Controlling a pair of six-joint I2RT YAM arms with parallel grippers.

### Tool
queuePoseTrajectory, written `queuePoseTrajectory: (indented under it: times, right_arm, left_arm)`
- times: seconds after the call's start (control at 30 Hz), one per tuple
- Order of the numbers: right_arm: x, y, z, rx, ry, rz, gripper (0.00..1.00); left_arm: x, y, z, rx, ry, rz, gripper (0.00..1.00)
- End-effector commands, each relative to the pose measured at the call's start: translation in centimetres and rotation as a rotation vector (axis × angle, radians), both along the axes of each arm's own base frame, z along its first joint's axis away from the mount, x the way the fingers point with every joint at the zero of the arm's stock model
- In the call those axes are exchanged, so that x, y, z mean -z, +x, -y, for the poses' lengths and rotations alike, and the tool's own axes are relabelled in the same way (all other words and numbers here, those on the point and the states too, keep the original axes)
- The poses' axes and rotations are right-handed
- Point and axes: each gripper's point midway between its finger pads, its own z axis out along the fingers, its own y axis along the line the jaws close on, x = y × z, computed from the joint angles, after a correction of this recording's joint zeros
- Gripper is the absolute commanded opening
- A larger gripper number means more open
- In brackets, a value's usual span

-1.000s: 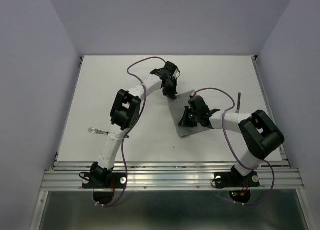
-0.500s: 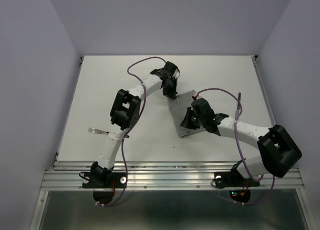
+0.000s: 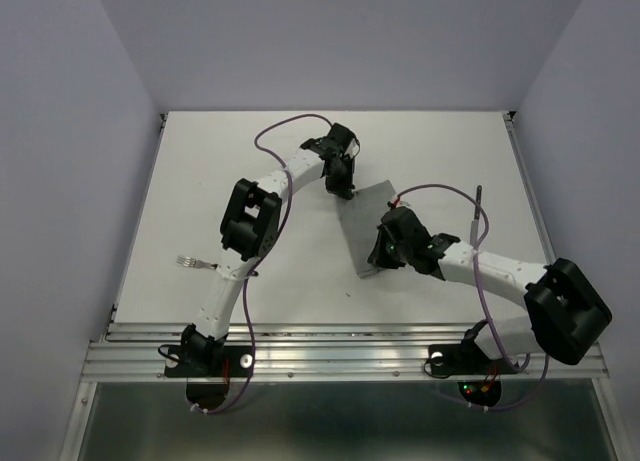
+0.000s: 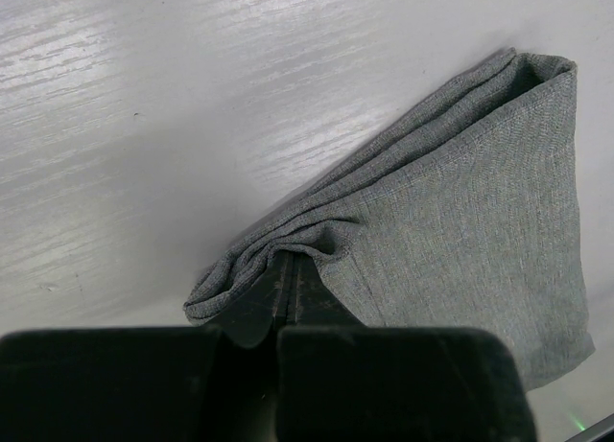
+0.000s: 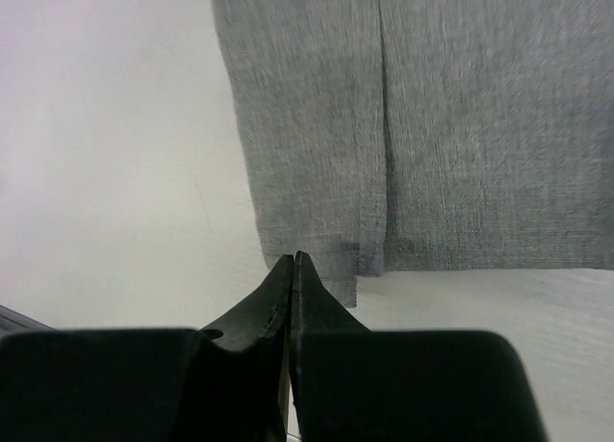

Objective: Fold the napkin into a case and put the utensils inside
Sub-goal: Fold the lower triangle-folded napkin at the center of the board, then pick up the 2/3-rectangle-folded napkin at the center of the board.

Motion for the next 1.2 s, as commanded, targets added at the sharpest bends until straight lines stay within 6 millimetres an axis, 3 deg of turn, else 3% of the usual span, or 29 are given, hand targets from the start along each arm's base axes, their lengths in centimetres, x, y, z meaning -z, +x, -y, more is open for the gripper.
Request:
queuePoseTrajectory:
  times: [0.0, 0.03, 0.17, 0.2, 0.33, 0.4, 0.57, 0.63, 0.83, 1.0, 1.03, 1.17]
  right_arm:
    - [-4.9, 3.1, 0.4, 0.056, -0.025, 0.159, 0.01]
    - [-4.8, 3.3, 0.5, 0.06, -0.035, 0.161, 0.01]
    - [-1.8, 3.4, -0.2, 0.046, -0.064, 0.101, 0.01]
    - [-0.1, 3.2, -0.3, 0.044, -0.078, 0.064, 0.01]
    - [2.3, 2.7, -0.7, 0.034, -0.087, 0.003, 0.01]
    - [1.6, 2.9, -0.8, 0.031, -0.075, 0.017, 0.01]
    - [-4.1, 5.1, -1.5, 0.038, -0.032, 0.151, 0.01]
    - [-5.3, 5.7, -2.3, 0.03, -0.002, 0.174, 0.01]
    - [-4.9, 9.1, -4.9, 0.031, 0.005, 0.201, 0.01]
    - [-2.7, 11.5, -5.1, 0.06, -0.056, 0.219, 0.01]
    - [-1.4, 11.6, -5.1, 0.052, -0.077, 0.205, 0.01]
    - [0.4, 11.3, -5.5, -0.008, -0.105, 0.175, 0.01]
  left_arm:
    - [-1.4, -1.5, -1.3, 0.019, 0.041, -0.018, 0.0]
    - [-1.7, -1.4, -1.3, 0.018, 0.039, -0.014, 0.0]
    - [-3.2, -1.1, -1.2, 0.017, 0.026, 0.015, 0.0]
    - [-3.5, -1.0, -1.1, 0.017, 0.024, 0.023, 0.0]
    - [-5.8, -0.6, -1.0, 0.013, 0.006, 0.065, 0.0]
    - [-6.7, -0.5, -1.0, 0.013, 0.001, 0.08, 0.01]
    - [-9.2, -0.2, -1.4, 0.002, 0.003, 0.133, 0.11]
    - [-9.7, -0.2, -1.6, -0.001, 0.005, 0.146, 0.14]
    - [-9.7, -0.2, -2.1, -0.012, 0.025, 0.144, 0.19]
    - [-9.9, -0.2, -3.0, -0.027, 0.055, 0.147, 0.19]
    - [-10.0, -0.2, -3.4, -0.035, 0.062, 0.148, 0.19]
    - [-9.5, -0.2, -5.7, -0.07, 0.085, 0.127, 0.18]
